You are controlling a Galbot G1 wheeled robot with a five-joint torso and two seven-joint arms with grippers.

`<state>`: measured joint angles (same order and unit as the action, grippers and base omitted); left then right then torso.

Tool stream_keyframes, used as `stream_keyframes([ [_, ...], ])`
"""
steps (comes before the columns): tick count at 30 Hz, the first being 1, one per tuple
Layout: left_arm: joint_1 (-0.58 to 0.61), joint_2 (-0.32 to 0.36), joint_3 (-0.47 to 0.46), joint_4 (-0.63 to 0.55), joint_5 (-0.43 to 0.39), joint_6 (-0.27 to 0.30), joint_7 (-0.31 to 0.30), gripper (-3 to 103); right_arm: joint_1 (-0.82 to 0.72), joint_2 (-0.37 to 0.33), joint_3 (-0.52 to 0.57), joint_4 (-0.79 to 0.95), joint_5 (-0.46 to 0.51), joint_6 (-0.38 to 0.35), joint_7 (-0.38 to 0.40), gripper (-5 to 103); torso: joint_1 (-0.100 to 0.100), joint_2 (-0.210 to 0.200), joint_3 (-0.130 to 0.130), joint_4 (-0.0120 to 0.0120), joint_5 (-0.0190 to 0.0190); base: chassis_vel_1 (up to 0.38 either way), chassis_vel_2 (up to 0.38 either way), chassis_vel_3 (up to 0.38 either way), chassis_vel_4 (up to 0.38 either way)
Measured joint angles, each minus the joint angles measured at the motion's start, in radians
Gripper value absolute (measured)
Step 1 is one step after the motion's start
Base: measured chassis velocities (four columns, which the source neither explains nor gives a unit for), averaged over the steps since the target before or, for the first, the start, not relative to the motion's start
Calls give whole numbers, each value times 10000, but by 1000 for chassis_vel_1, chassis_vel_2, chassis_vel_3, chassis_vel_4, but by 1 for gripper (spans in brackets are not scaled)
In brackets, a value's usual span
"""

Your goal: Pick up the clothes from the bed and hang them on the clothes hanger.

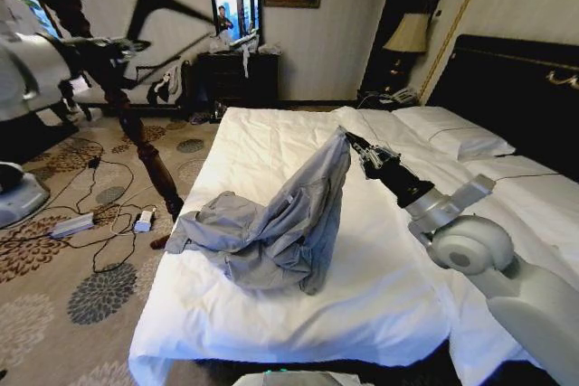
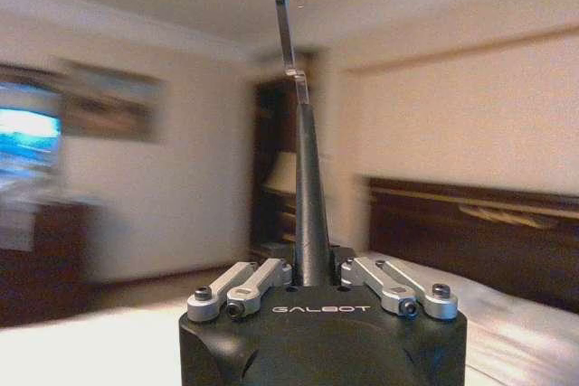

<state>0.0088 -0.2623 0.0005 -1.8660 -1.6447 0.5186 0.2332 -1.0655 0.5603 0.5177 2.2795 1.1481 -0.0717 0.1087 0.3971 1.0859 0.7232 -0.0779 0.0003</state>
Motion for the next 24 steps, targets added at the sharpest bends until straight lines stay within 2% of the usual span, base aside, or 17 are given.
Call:
stream_keyframes([
  [3, 1325, 725, -613, -981, -337, -21, 1628, 17, 17, -82, 135, 132, 161, -777, 1510, 0, 0, 0, 0, 2, -3, 0, 0, 0, 0],
  [4, 1325, 725, -613, -981, -337, -21, 1628, 17, 17, -82, 135, 132, 161, -777, 1510, 0, 0, 0, 0, 2, -3, 0, 0, 0, 0],
  [7, 1873, 1105, -665, -1234, -206, 39, 2723, 17, 18, -92, 267, 164, 396, -1131, 2491, 0, 0, 1, 0, 1, -3, 0, 0, 0, 0],
  [9, 1990, 1141, -662, -1271, -141, 54, 2890, 17, 19, -75, 283, 164, 424, -1176, 2650, 0, 0, 1, 0, 0, -3, 0, 0, 0, 0],
  [11, 2457, 1197, -680, -1449, 47, 121, 3322, 17, 13, 9, 312, 187, 486, -1443, 3368, 0, 1, 0, 1, -1, -2, 0, 0, 0, 0],
  [17, 3307, 1392, -694, -1890, 248, 323, 3360, 17, -17, 148, 427, 220, 660, -1773, 4329, 0, 1, 1, 1, 1, -2, 0, 0, 0, 0],
  [24, 4025, 1269, -655, -2495, 730, 397, 3287, 17, -15, 250, 505, 345, 664, -1747, 4405, 0, 2, 0, 2, -1, -1, 0, 0, 0, 0],
])
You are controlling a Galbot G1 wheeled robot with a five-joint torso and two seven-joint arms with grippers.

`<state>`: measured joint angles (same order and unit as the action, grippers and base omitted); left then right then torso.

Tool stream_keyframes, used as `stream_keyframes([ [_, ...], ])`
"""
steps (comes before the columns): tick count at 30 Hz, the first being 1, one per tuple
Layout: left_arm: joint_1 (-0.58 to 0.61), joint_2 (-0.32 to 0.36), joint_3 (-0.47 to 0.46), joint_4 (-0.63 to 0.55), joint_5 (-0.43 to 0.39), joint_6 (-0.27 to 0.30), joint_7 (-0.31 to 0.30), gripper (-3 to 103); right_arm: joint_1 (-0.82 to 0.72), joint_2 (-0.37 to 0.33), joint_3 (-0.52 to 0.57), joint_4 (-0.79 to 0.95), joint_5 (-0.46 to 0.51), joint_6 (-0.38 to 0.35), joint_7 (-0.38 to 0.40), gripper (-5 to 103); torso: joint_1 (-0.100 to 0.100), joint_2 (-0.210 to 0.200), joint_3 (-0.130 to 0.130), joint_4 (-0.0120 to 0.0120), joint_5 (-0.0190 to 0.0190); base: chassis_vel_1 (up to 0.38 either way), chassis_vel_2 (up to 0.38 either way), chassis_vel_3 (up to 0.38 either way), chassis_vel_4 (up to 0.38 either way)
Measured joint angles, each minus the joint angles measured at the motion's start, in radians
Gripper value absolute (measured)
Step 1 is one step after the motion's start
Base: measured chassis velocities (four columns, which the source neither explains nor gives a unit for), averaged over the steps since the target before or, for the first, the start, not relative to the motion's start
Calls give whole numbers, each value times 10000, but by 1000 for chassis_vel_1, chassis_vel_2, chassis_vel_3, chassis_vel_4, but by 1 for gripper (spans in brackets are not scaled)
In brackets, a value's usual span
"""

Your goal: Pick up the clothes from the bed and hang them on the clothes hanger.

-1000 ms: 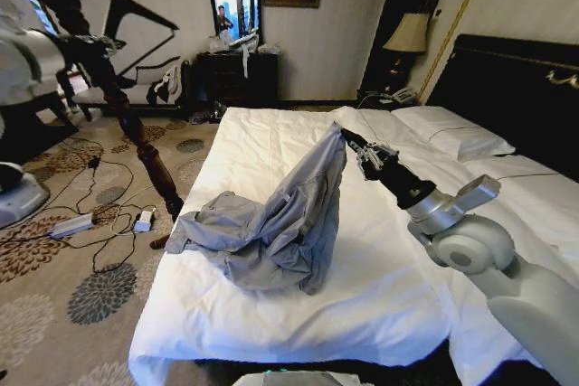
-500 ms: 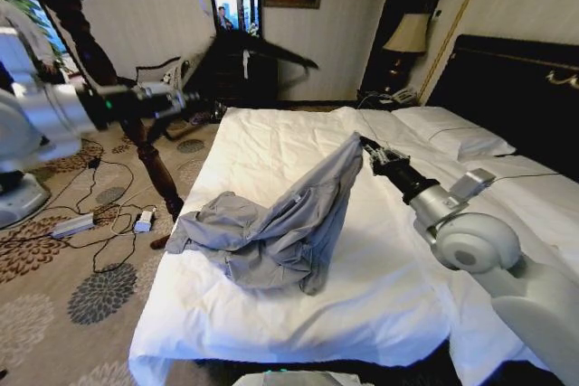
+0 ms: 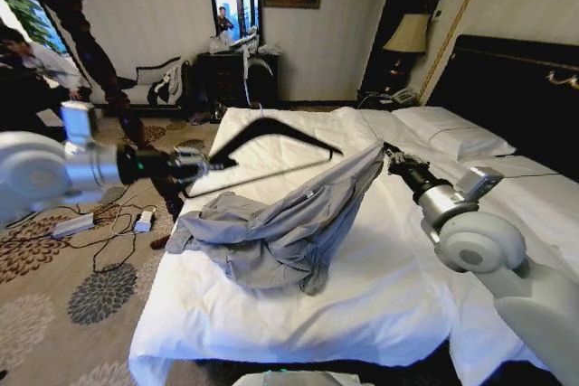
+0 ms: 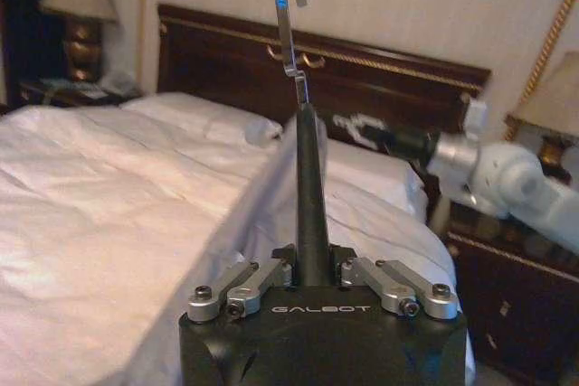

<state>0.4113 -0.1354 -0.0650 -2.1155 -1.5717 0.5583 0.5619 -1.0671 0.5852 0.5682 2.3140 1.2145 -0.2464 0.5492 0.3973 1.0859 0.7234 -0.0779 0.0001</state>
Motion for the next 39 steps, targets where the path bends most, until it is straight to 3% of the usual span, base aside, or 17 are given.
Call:
stream_keyframes([
  [13, 1515, -836, -105, -107, 1428, 52, -513, 17, -62, -76, 53, 976, 199, 193, -210, 0, 0, -1, 0, 1, -2, 0, 0, 0, 0],
  [23, 1933, -2058, -51, 439, 2032, -207, -1208, 17, 34, -123, -28, 1744, 448, 559, -715, 0, 0, -1, 0, 0, -2, 0, 0, 0, 0],
  [32, 2191, -3390, 210, 401, 2383, -180, -1507, 17, 140, -13, -318, 1485, 468, 1318, -1914, 0, 0, -2, 0, 0, 2, 0, 0, 0, 0],
  [39, 2538, -4824, 727, 687, 3418, -63, -1606, 17, 164, 20, -467, 1191, 481, 2171, -3153, 0, 0, -2, 0, 1, 1, 0, 0, 0, 0],
])
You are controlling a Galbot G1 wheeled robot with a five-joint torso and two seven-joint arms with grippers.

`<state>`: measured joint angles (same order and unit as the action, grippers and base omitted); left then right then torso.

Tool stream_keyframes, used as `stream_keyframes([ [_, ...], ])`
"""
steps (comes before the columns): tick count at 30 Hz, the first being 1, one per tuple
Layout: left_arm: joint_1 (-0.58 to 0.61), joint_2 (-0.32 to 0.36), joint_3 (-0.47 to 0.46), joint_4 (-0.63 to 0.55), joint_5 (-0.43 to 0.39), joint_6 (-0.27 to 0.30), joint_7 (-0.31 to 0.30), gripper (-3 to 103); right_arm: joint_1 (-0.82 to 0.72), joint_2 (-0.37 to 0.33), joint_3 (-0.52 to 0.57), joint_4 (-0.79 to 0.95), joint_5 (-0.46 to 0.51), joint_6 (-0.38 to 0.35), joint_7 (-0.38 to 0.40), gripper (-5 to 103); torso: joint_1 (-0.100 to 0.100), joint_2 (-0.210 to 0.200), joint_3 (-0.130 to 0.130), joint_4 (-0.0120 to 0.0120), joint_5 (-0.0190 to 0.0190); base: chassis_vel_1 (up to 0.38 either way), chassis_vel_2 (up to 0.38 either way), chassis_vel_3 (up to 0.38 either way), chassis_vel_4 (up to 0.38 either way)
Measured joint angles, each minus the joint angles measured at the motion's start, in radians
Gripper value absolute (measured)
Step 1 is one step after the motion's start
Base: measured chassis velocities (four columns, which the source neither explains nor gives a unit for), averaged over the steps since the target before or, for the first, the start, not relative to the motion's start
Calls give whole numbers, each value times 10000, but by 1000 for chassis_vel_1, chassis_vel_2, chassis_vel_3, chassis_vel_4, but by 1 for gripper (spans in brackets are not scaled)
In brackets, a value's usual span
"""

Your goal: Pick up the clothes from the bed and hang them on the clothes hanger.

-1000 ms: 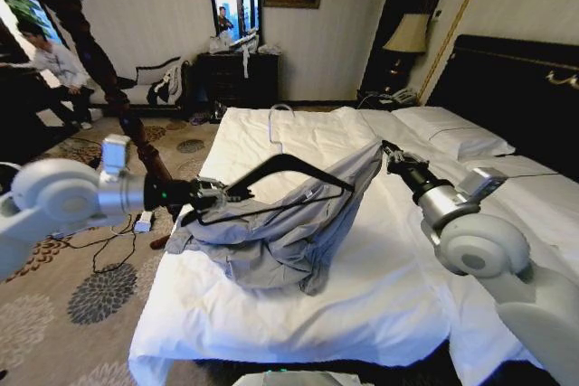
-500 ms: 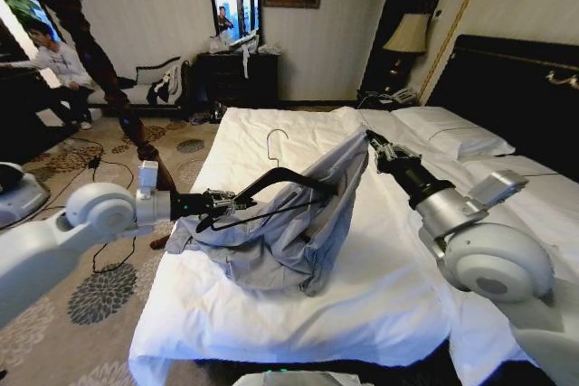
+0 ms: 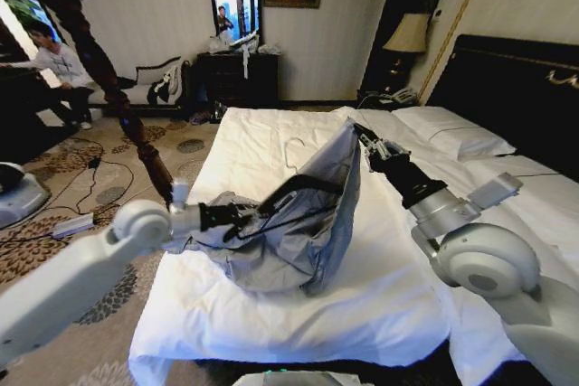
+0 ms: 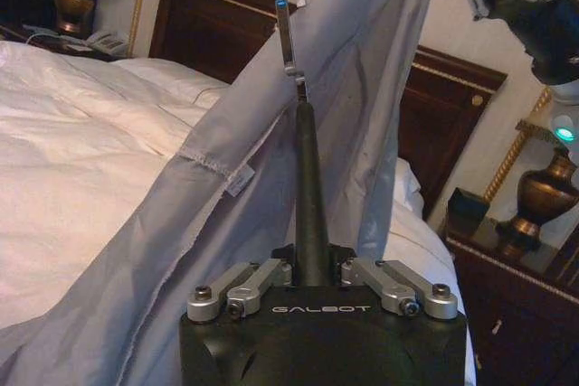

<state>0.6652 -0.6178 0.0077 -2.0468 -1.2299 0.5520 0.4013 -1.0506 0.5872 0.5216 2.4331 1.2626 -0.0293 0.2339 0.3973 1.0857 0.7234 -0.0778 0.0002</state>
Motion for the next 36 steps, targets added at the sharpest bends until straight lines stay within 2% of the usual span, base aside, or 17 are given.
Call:
stream_keyframes([
  [7, 179, -1336, -95, 554, 764, 26, 102, 17, -30, -72, -112, -241, -6, 651, -929, 0, 0, 0, 0, 1, 0, 0, 0, 0, 0],
  [8, 272, -1876, -278, 696, 1051, 26, 176, 17, -71, -72, -152, -253, -8, 830, -1273, 0, 1, 0, 0, 0, 1, 0, 0, 0, 0],
  [9, 272, -1876, -278, 696, 1051, 26, 176, 17, -71, -72, -152, -253, -8, 830, -1273, 0, 1, 0, 0, 0, 1, 0, 0, 0, 0],
  [12, 491, -2948, -596, 868, 1506, 30, 318, 17, -286, -53, -265, -264, -16, 1287, -2163, 0, 0, 0, 0, 0, -1, 0, 0, 0, 0],
  [13, 491, -2948, -596, 868, 1506, 30, 318, 17, -286, -53, -265, -264, -16, 1287, -2163, 0, 0, 0, 0, 0, -1, 0, 0, 0, 0],
  [16, 377, -3739, -659, 1033, 1882, 30, 408, 17, -660, -37, -288, -241, -86, 1494, -2779, 0, 0, 0, 0, 1, -1, 0, 0, 0, 0],
  [18, 302, -3915, -656, 1063, 1933, 29, 417, 17, -783, -30, -298, -241, -161, 1510, -2891, 0, 0, 0, 0, 0, -2, 0, 0, 0, 0],
  [22, -15, -4610, -608, 1113, 2028, 50, 401, 17, -1364, 71, -480, -382, -911, 1487, -3116, 0, 0, 0, 0, -2, 2, 0, 0, 0, 0],
  [29, -200, -4543, -443, 918, 1985, 77, 357, 17, -1880, 100, -499, -507, -1477, 1302, -3089, 0, 0, 0, 0, -1, 1, 0, 0, 0, 0],
  [34, -162, -4346, -469, 709, 1893, 75, 257, 17, -2006, 132, -485, -394, -1659, 825, -2378, 0, 0, 1, 0, 2, -3, 0, 0, 0, 0],
  [36, -137, -4329, -519, 623, 1860, 62, 211, 17, -2277, 111, -497, -195, -1743, 366, -1847, 0, 0, 1, 0, 1, -2, 0, 0, 0, 0],
])
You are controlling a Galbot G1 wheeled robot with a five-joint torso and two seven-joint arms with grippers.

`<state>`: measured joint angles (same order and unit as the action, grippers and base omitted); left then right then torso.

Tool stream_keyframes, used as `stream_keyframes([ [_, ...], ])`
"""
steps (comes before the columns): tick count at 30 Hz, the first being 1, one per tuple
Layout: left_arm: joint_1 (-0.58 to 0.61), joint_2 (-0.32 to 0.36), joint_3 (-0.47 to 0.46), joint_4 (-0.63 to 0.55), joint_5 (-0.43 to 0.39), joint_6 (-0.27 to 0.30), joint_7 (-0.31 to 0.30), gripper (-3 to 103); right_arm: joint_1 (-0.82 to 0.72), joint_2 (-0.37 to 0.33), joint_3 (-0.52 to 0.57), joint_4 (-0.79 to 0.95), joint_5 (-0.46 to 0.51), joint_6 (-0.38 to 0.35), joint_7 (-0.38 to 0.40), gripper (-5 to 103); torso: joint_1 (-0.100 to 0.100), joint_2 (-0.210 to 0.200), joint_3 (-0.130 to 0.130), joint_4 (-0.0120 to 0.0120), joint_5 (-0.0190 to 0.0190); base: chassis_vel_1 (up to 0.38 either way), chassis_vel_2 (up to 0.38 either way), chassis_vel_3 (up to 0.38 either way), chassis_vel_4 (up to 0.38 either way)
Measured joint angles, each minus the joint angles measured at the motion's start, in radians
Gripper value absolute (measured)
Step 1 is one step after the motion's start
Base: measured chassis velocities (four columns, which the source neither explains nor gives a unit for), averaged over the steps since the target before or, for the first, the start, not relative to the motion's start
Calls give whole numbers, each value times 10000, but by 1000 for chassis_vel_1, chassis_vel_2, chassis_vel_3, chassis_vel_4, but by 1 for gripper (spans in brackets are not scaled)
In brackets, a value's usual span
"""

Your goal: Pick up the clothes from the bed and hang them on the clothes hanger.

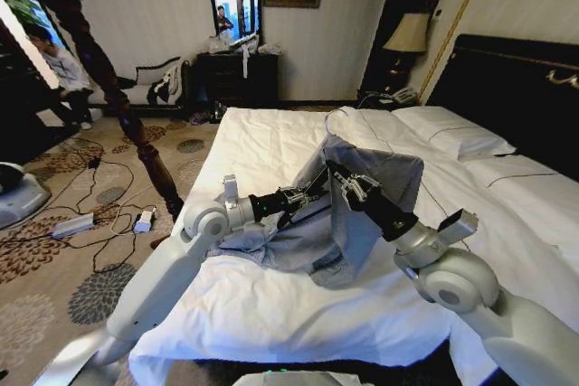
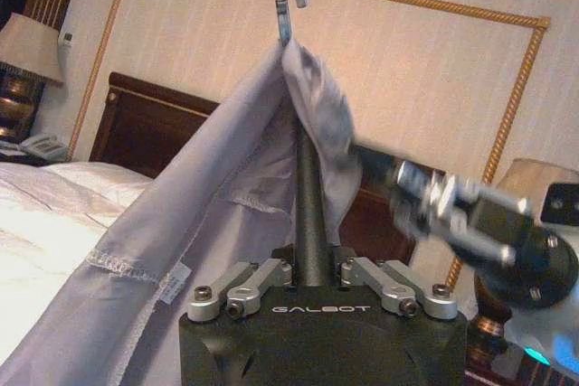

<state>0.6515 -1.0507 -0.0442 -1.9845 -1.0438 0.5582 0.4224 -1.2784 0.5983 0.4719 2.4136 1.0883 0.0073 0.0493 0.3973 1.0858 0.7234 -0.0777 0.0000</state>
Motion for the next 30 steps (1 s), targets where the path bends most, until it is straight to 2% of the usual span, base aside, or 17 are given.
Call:
stream_keyframes([
  [3, 0, 0, -27, -29, -1, -18, -35, 17, -330, -58, 11, 246, 21, -451, 298, 5, 0, 0, 0, -2, 0, 0, 0, 0, 0],
  [4, -3, 3, -60, -39, -27, -24, -102, 17, -661, -104, 35, 504, -9, -698, 388, 11, 0, 0, 0, -2, 0, 0, 0, 0, 0],
  [5, -10, 14, -72, -40, -51, -35, -131, 17, -833, -124, 46, 622, -79, -780, 370, 16, 0, 0, 0, -2, 0, 0, 0, 0, 0],
  [6, -10, 14, -72, -40, -51, -35, -131, 17, -833, -124, 46, 622, -79, -780, 370, 16, 0, 0, 0, -2, 0, 0, 0, 0, 0],
  [9, -90, 137, -126, -38, -161, -85, -234, 17, -1643, -276, 70, 861, -594, -972, -61, 32, 0, 0, 0, -1, -1, 0, 0, 0, 0],
  [11, -110, 166, -138, -38, -173, -94, -244, 17, -1794, -297, 80, 861, -701, -973, -163, 32, 0, 1, 0, -1, -1, 0, 0, 0, 0],
  [14, -251, 402, -244, -15, -246, -205, -262, 17, -2552, -382, 340, 861, -1189, -632, -1036, 48, -1, 0, 0, -5, 0, 0, 0, 0, 0],
  [15, -251, 402, -244, -15, -246, -205, -262, 17, -2552, -382, 340, 861, -1189, -632, -1036, 48, -1, 0, 0, -5, 0, 0, 0, 0, 0],
  [17, -346, 610, -304, 31, -374, -268, -257, 17, -2525, -431, 573, 861, -1105, -218, -1488, 60, -1, 1, -1, -5, -1, 0, 0, 0, 0],
  [18, -401, 798, -335, 63, -480, -325, -213, 17, -2288, -504, 771, 861, -823, 145, -1941, 65, -1, 1, -1, -6, 0, 0, 0, 0, 0],
  [19, -427, 1025, -371, 86, -552, -391, -115, 17, -2006, -591, 940, 863, -465, 455, -2306, 65, 0, 1, 0, -5, 0, 0, 0, 0, 0],
  [20, -427, 1025, -371, 86, -552, -391, -115, 17, -2006, -591, 940, 863, -465, 455, -2306, 65, 0, 1, 0, -5, 0, 0, 0, 0, 0],
  [22, -473, 1667, -457, 143, -653, -607, 291, 17, -1383, -984, 1734, 904, 1176, 1167, -3613, 76, 1, 1, 0, 6, 1, 0, 0, 0, 0],
  [23, -473, 1667, -457, 143, -653, -607, 291, 17, -1383, -984, 1734, 904, 1176, 1167, -3613, 76, 1, 1, 0, 6, 1, 0, 0, 0, 0],
  [26, -536, 2257, -592, 241, -781, -763, 893, 17, -1104, -1856, 3094, 639, 2790, 1456, -4846, 91, -1, 2, -1, -5, -2, 0, 0, 0, 0],
  [27, -538, 2381, -632, 245, -795, -763, 1029, 17, -1060, -2169, 3358, 271, 2911, 1514, -4938, 96, -2, 3, -1, -4, -4, 0, 0, 0, 0],
  [30, -538, 2507, -660, 242, -796, -733, 1216, 17, -1006, -2695, 3569, -356, 2824, 1594, -5051, 99, -2, 2, -1, -3, 3, 0, 0, 0, 0],
])
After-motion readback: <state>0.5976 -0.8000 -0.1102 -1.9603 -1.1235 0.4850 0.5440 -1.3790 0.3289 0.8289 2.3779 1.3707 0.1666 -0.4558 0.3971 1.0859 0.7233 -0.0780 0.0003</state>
